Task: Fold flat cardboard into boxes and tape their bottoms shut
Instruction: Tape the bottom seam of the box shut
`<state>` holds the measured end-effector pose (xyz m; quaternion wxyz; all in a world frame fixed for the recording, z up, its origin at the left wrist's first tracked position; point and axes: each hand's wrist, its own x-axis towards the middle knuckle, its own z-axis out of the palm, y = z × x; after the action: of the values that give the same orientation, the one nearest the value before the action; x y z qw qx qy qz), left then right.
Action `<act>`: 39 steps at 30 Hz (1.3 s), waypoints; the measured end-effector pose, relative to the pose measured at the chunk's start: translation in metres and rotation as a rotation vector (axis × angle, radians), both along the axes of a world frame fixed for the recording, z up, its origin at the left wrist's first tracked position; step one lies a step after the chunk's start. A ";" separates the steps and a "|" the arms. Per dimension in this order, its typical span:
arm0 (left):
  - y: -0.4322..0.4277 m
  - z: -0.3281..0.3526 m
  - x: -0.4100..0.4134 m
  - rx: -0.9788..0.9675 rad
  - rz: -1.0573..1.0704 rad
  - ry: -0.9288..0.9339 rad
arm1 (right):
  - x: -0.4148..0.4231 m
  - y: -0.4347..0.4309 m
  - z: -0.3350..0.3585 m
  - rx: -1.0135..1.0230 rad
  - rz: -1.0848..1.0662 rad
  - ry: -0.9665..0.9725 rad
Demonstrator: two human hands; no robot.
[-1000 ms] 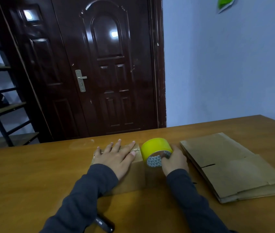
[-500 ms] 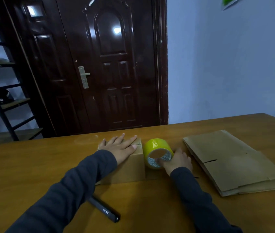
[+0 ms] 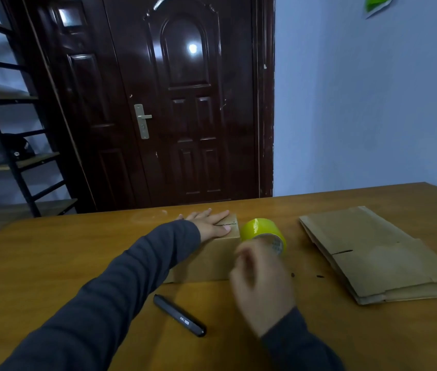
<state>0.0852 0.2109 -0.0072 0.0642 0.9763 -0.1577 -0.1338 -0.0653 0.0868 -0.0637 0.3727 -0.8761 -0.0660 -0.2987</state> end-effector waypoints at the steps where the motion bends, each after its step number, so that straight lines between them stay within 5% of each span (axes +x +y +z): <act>1: 0.000 0.001 0.000 -0.006 0.002 0.005 | -0.005 0.016 -0.002 -0.125 0.129 0.134; 4: 0.000 0.004 0.000 -0.017 -0.002 0.009 | 0.000 0.051 -0.019 -0.459 0.348 0.528; 11: -0.001 0.006 -0.003 -0.036 -0.002 -0.002 | 0.007 0.053 -0.021 -0.562 0.277 0.574; 23: 0.000 0.005 -0.002 -0.068 -0.006 0.003 | -0.004 -0.067 0.014 0.325 0.183 0.485; 39: 0.000 0.003 -0.002 -0.082 -0.012 -0.031 | 0.057 -0.035 0.027 0.278 -0.099 0.455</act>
<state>0.0829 0.2112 -0.0039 0.1007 0.9739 -0.1696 -0.1124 -0.0083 0.0514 -0.0363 0.4795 -0.8633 0.1040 -0.1180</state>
